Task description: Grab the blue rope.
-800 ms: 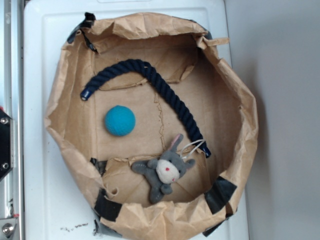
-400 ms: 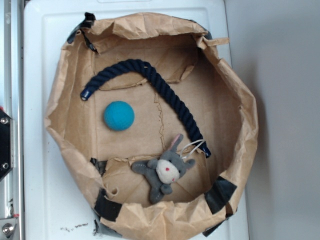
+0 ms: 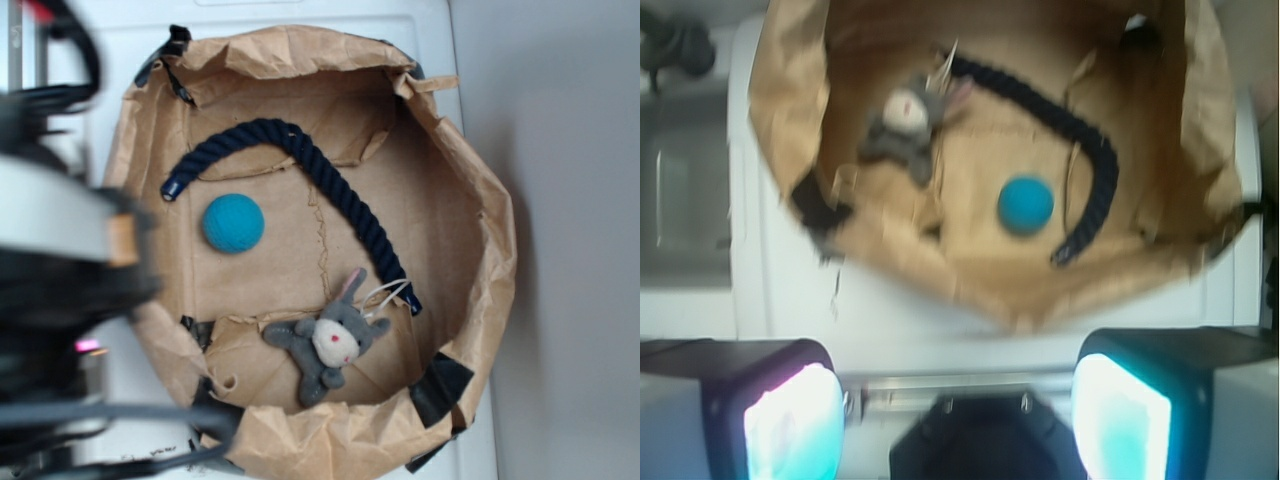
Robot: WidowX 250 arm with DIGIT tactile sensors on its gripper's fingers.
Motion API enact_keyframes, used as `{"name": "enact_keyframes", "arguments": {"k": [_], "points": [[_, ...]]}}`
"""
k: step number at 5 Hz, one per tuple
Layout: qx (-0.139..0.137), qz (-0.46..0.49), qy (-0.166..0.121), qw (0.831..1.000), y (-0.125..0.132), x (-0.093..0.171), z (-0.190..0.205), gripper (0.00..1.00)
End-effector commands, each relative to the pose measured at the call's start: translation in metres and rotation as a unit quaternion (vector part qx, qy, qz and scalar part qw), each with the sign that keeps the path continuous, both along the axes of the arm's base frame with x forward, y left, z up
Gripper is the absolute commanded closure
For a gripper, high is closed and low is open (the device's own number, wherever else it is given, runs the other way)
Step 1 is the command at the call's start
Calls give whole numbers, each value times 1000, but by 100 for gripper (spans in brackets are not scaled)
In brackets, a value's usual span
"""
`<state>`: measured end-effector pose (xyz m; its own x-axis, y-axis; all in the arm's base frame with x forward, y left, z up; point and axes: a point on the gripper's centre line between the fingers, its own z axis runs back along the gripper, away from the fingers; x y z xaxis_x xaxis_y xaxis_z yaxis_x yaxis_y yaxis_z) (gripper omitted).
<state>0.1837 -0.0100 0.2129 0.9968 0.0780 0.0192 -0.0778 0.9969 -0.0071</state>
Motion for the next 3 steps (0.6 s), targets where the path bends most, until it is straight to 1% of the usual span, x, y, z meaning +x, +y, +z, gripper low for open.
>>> {"name": "enact_keyframes", "arguments": {"k": [1, 2, 3], "points": [[-40, -105, -26, 993, 25, 52, -13, 0], [-57, -166, -65, 982, 38, 76, -11, 0], [-46, -181, -66, 980, 44, 91, -18, 0]]}}
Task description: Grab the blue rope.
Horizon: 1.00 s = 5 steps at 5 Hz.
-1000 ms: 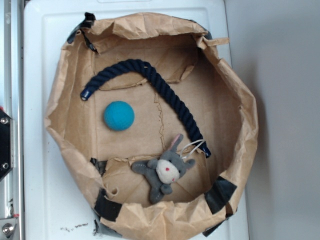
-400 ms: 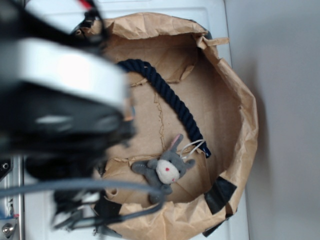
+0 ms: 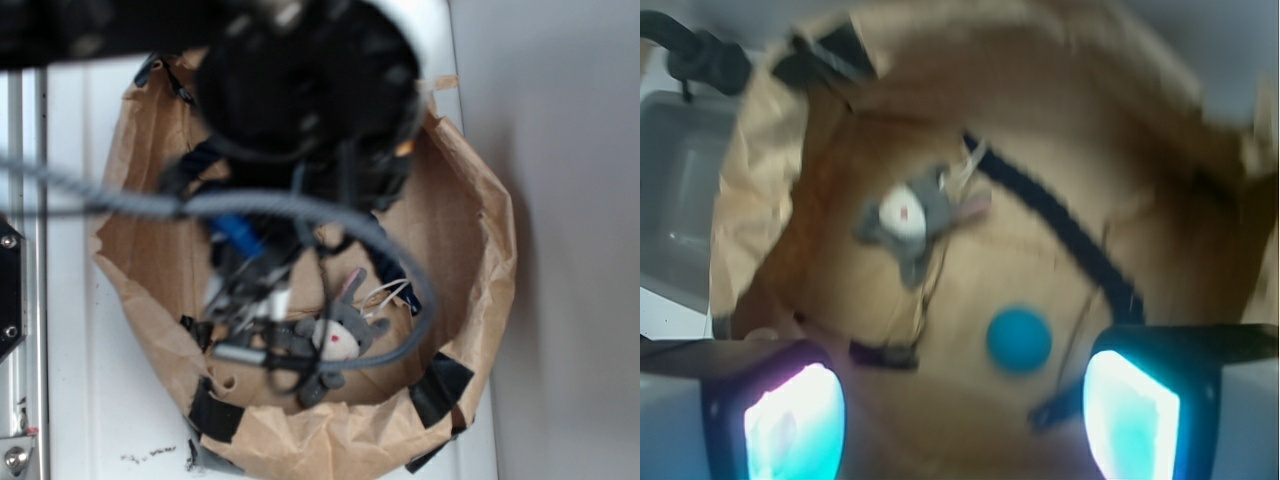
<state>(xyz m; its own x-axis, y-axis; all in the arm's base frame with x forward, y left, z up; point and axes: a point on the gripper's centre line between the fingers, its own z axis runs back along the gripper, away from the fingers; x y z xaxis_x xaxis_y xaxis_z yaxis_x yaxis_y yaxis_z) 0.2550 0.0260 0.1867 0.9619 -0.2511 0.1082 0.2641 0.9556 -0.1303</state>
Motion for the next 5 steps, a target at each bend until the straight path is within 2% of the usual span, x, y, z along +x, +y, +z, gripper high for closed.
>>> {"name": "enact_keyframes", "arguments": {"k": [1, 4, 5], "points": [[15, -9, -30, 999, 8, 19, 8, 0], [15, -9, -30, 999, 8, 19, 8, 0], [32, -11, -58, 998, 7, 23, -22, 0]]}}
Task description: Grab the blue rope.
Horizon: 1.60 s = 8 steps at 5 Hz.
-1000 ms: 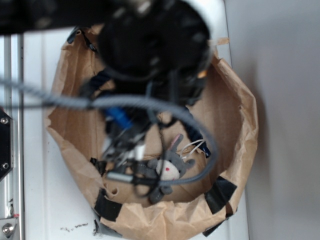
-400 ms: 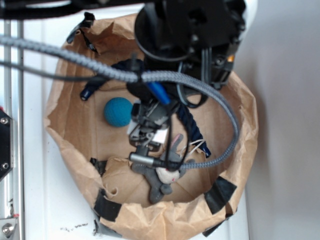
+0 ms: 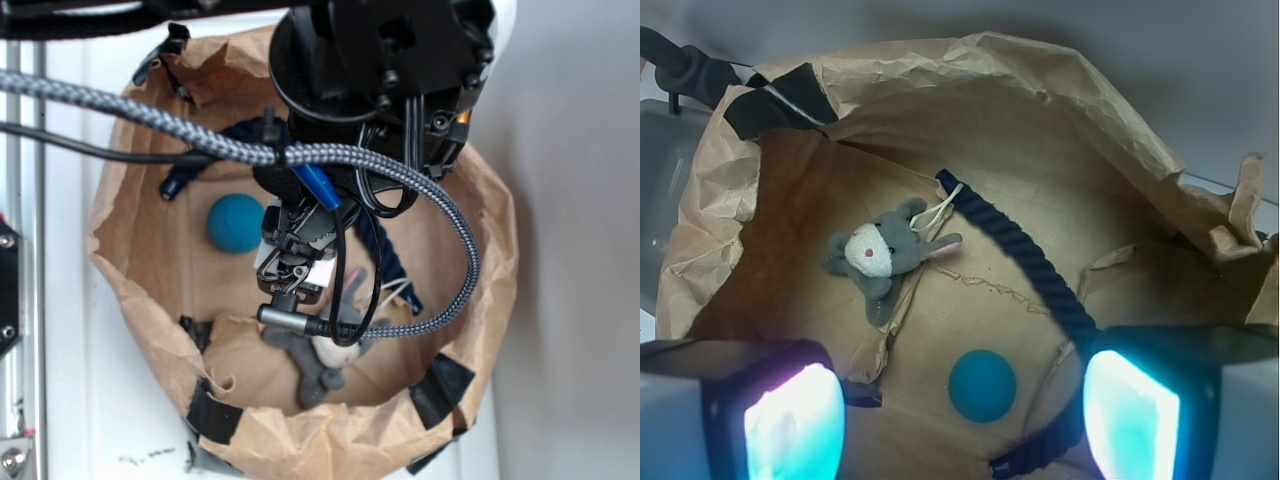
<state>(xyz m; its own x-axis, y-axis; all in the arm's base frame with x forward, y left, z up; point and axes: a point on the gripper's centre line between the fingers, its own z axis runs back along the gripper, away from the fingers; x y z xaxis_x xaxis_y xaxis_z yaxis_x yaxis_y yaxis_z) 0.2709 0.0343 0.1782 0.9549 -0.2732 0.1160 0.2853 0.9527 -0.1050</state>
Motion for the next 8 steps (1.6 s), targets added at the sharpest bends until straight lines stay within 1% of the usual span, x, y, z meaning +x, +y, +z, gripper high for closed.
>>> {"name": "enact_keyframes", "arguments": {"k": [1, 2, 3, 4, 5, 6, 7, 8], "points": [[22, -21, -61, 998, 5, 11, -36, 0], [24, -30, -71, 997, 12, 16, -50, 0], [27, -37, -71, 996, 17, 22, -58, 0], [25, -54, -64, 996, 24, 27, -72, 0], [29, -59, -68, 995, 25, 26, -74, 0], [29, -81, -76, 993, 27, 20, -72, 0], [29, -93, -80, 992, 30, 21, -82, 0], [36, -101, -81, 991, 26, 26, -99, 0]]}}
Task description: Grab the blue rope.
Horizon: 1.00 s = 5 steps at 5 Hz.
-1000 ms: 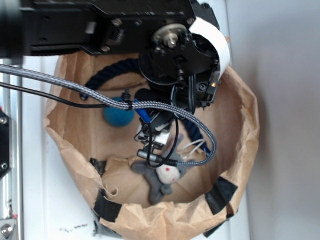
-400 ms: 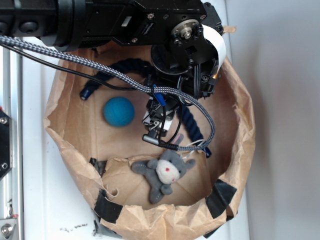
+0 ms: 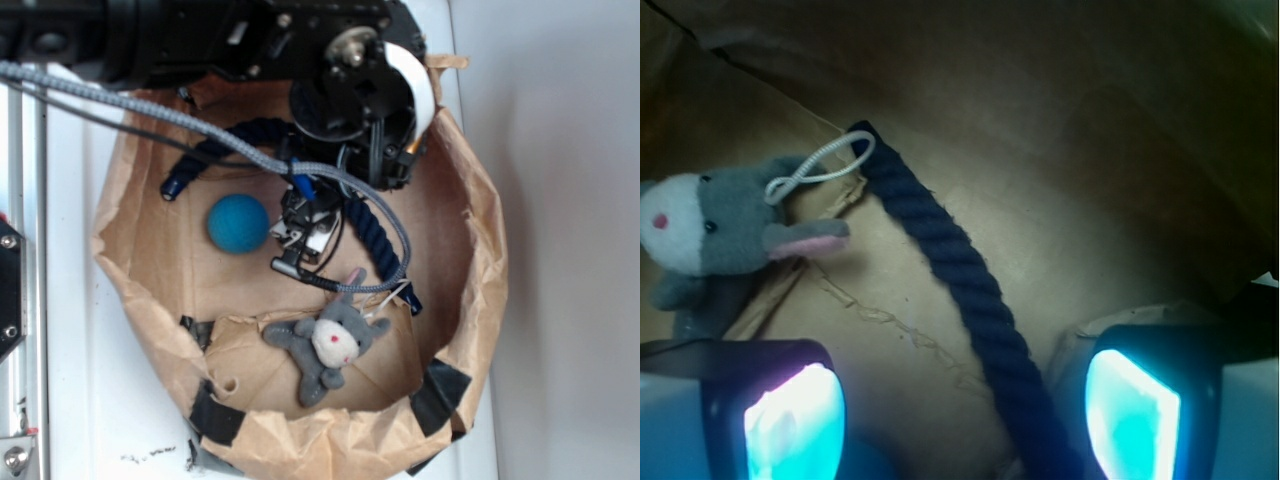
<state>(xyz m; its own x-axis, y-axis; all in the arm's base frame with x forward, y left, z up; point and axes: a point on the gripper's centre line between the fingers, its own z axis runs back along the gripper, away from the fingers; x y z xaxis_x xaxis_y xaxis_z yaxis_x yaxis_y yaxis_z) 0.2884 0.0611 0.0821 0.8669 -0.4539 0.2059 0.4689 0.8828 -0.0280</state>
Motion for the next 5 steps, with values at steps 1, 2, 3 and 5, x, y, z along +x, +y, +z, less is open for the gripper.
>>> {"name": "enact_keyframes", "arguments": {"k": [1, 2, 3, 5], "points": [[33, -3, -28, 999, -9, 16, -17, 0], [43, -8, -17, 999, -14, 21, -25, 0], [46, -2, -41, 998, -24, 23, -40, 0], [34, 26, -57, 997, -26, 19, -42, 100]]}}
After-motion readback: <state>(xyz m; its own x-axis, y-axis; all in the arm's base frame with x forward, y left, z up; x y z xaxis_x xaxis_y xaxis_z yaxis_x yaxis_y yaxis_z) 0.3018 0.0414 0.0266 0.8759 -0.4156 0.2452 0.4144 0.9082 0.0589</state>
